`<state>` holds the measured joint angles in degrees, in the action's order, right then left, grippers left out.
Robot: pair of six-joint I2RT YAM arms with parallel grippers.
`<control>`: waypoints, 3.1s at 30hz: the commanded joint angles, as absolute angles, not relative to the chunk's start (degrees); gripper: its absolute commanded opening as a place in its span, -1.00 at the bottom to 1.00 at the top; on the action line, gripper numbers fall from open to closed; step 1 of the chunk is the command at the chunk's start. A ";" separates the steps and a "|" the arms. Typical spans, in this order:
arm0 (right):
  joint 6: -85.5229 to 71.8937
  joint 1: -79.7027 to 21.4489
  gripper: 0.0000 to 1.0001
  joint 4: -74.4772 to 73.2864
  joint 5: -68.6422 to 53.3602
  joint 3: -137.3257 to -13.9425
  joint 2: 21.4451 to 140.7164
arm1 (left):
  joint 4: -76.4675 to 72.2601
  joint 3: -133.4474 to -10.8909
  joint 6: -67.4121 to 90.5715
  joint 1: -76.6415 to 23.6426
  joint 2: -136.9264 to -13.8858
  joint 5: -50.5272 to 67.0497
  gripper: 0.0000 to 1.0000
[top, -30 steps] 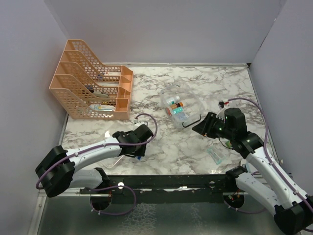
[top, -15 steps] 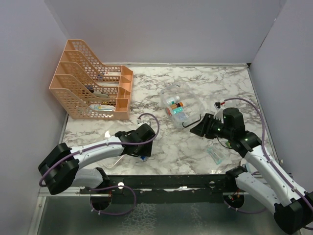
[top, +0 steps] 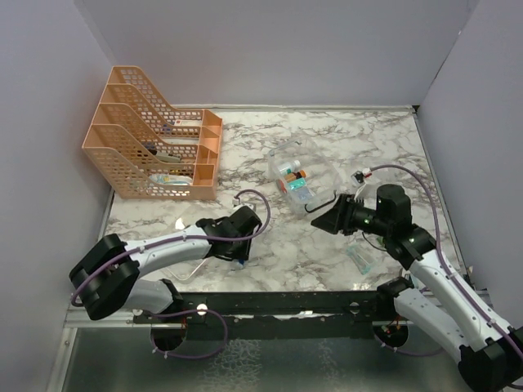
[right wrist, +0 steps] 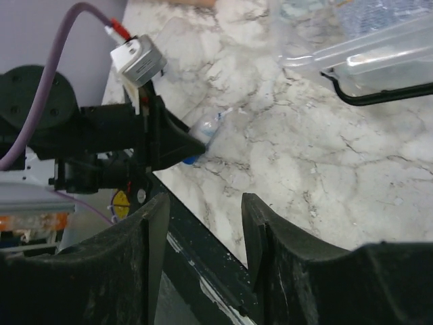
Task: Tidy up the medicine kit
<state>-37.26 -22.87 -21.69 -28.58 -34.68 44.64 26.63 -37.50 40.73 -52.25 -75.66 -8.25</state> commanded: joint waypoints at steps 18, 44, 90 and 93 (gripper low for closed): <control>-48.25 -23.10 0.27 22.94 -44.15 -27.99 37.23 | -14.12 -44.85 47.67 -52.43 -53.29 2.46 -0.38; -47.70 -36.34 0.16 28.43 -35.40 -37.66 57.24 | -19.78 -42.02 53.34 -52.38 -51.94 2.05 -0.38; -11.73 -34.35 -0.69 -29.04 13.17 -75.30 86.07 | 14.40 -40.21 24.11 -52.29 -30.07 -32.95 0.69; -11.74 -33.95 -0.69 -31.41 14.72 -77.43 90.40 | 16.07 -40.16 26.03 -52.30 -30.34 -36.71 0.69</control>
